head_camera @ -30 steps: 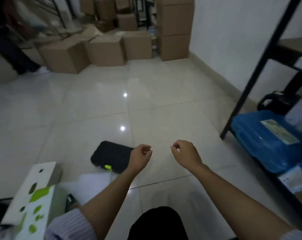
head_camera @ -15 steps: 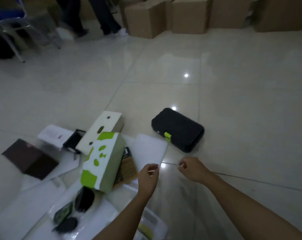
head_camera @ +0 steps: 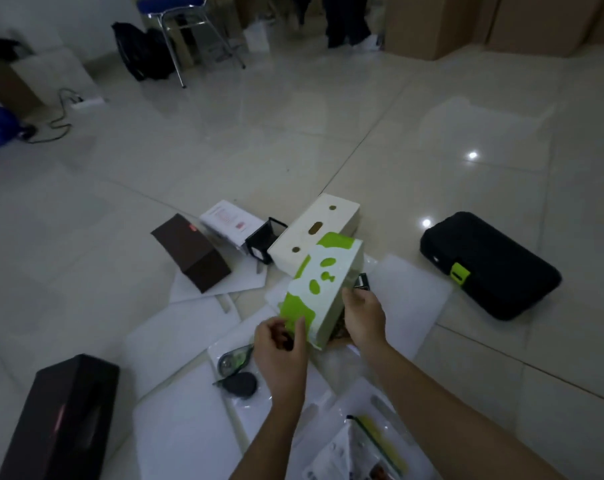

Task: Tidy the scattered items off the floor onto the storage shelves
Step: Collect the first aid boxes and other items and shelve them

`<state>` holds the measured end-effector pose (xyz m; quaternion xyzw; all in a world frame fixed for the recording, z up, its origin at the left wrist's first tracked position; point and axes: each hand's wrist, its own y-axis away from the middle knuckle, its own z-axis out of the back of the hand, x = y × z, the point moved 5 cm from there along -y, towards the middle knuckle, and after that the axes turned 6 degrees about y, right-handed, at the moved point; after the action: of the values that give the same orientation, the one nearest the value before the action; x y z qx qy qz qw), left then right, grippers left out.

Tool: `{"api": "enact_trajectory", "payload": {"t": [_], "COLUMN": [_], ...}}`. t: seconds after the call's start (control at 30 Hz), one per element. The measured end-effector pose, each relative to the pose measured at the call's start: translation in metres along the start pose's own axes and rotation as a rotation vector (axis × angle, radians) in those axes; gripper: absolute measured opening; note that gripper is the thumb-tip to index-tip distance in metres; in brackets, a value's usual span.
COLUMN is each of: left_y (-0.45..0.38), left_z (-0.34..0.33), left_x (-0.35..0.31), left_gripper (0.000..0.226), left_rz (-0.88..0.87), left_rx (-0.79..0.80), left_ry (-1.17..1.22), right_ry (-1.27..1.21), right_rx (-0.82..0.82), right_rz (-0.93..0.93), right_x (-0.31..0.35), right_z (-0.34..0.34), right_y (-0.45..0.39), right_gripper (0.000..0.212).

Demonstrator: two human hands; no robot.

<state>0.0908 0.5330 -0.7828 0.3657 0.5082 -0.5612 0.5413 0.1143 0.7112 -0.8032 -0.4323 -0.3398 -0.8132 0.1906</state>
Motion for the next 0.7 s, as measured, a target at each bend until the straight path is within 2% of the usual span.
{"api": "enact_trajectory", "payload": {"t": [0.07, 0.13, 0.17, 0.23, 0.37, 0.4, 0.43, 0.5, 0.53, 0.7], "left_y": [-0.014, -0.019, -0.019, -0.018, -0.011, -0.007, -0.003, 0.008, 0.013, 0.041], "left_z": [-0.008, -0.024, -0.031, -0.042, -0.045, -0.045, -0.045, -0.046, -0.047, -0.054], "left_x": [0.010, 0.018, 0.020, 0.025, 0.034, 0.032, 0.029, 0.025, 0.024, 0.013], "left_gripper": [0.073, 0.116, 0.127, 0.127, 0.119, 0.116, 0.113, 0.107, 0.105, 0.105], "left_rz": [0.069, 0.139, 0.152, 0.143, 0.122, 0.090, 0.060, -0.028, -0.088, -0.307], "left_rx": [0.070, 0.230, 0.301, 0.372, 0.348, 0.336, 0.324, 0.299, 0.287, 0.315], "left_ry": [-0.095, -0.189, -0.217, -0.244, -0.286, -0.272, -0.253, -0.241, -0.252, -0.273], "right_ry": [-0.013, -0.057, -0.089, -0.127, -0.240, -0.268, -0.294, -0.341, -0.353, -0.283], "right_rx": [0.005, 0.036, 0.052, 0.094, 0.174, 0.183, 0.189, 0.172, 0.146, -0.085], "right_rz": [0.039, 0.026, -0.003, -0.050, -0.063, -0.069, -0.071, -0.075, -0.069, -0.201], "right_x": [0.000, -0.003, -0.006, -0.013, -0.013, -0.012, -0.009, -0.014, -0.016, -0.004], "right_z": [-0.012, -0.015, -0.014, -0.010, -0.002, -0.001, 0.000, -0.002, -0.002, 0.011], "right_y": [0.012, 0.018, 0.018, 0.015, 0.010, 0.009, 0.009, 0.003, 0.001, 0.020], "right_gripper": [0.039, 0.036, 0.032, 0.024, 0.017, 0.022, 0.038, 0.084, 0.098, 0.117]}}
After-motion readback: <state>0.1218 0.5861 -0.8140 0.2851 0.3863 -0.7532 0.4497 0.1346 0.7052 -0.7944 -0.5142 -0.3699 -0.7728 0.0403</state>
